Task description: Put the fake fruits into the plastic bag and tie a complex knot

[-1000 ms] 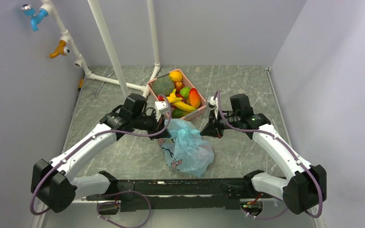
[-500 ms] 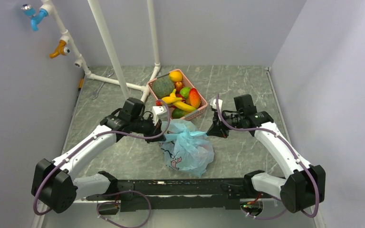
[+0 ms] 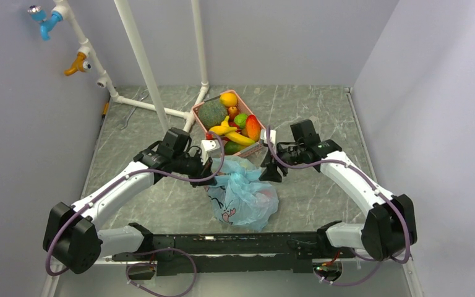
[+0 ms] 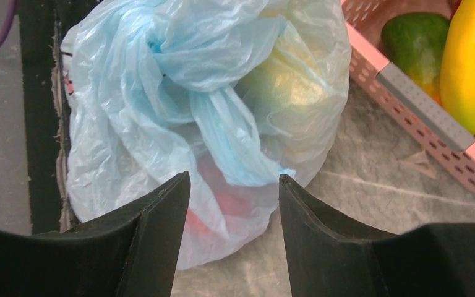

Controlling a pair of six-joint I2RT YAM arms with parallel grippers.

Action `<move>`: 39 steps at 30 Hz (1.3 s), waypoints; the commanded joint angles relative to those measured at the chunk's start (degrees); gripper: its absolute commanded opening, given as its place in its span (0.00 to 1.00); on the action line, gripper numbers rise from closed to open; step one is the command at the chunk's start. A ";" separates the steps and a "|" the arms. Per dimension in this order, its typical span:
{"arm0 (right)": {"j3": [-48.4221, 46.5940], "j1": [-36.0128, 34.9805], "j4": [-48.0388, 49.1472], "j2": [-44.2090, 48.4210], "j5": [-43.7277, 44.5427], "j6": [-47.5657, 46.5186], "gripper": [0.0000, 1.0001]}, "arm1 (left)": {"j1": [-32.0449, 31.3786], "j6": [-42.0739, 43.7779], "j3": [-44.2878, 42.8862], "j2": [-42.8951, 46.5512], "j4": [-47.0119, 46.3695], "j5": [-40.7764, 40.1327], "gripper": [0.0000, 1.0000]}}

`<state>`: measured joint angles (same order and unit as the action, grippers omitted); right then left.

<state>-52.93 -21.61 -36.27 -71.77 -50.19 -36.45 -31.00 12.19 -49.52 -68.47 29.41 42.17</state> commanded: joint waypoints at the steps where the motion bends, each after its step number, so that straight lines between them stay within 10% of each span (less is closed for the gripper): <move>1: -0.36 -2.19 9.70 -1.71 0.74 -2.07 0.57 | -0.23 1.11 -1.67 0.77 -1.42 1.18 0.00; 19: -0.66 -9.62 10.86 -8.89 -0.55 -11.56 0.62 | -0.13 1.37 0.40 1.41 -1.17 -3.18 0.08; 23: 0.58 -11.45 11.48 -9.20 2.35 -13.13 0.50 | -0.05 0.08 0.81 1.15 -2.47 -2.39 0.14; 28: -1.19 -10.94 10.74 -8.39 6.20 -10.78 0.00 | 0.25 0.78 0.96 1.58 -1.00 -3.60 0.00; 39: -7.11 -5.48 -8.35 7.90 10.85 -7.62 0.00 | 5.35 3.69 -8.66 11.81 13.90 -7.59 0.00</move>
<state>-55.40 -29.65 -33.21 -69.36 -43.77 -44.93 -27.18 13.26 -52.45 -62.46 35.00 37.69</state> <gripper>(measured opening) 0.010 0.012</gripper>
